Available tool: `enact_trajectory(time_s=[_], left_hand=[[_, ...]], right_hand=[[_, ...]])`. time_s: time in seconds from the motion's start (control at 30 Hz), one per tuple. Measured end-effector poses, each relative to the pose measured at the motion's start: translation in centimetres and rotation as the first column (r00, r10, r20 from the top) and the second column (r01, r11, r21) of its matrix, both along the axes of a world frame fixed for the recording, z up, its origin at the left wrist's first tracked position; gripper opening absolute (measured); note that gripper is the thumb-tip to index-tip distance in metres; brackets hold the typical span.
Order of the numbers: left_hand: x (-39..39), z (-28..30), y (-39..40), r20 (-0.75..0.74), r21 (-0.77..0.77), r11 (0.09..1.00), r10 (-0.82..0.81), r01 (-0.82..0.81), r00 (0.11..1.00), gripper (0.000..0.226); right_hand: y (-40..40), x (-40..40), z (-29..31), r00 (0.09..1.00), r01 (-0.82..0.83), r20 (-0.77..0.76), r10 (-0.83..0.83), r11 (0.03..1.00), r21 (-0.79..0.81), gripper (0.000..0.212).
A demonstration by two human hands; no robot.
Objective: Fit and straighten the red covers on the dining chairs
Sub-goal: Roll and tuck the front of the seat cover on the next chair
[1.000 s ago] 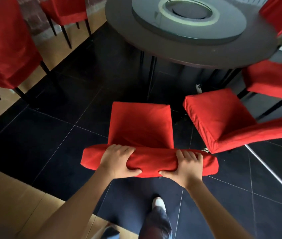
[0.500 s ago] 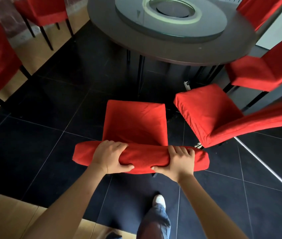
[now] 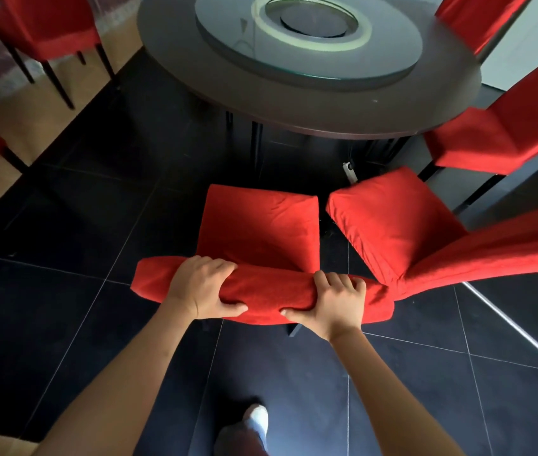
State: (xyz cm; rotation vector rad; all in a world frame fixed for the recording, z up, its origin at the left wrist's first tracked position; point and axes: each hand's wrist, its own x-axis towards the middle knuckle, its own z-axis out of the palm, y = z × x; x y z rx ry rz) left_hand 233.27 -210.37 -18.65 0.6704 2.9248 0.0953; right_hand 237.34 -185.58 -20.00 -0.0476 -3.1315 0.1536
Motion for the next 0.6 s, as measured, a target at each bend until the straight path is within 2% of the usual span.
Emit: enact_trajectory(time_s=[0.33, 0.6], left_hand=[[-9.1, 0.2, -2.3, -0.002, -0.002, 1.0, -0.012, 0.012, 1.0, 0.084], [-12.0, 0.3, -3.8, 0.031, 0.011, 0.999, -0.034, 0.034, 0.999, 0.078]], right_hand=[[-2.6, -7.9, -0.3, 0.998, 0.045, -0.053, -0.045, 0.999, -0.01, 0.085], [-4.2, -10.4, -0.3, 0.996, 0.04, -0.075, -0.039, 0.999, 0.02, 0.084]])
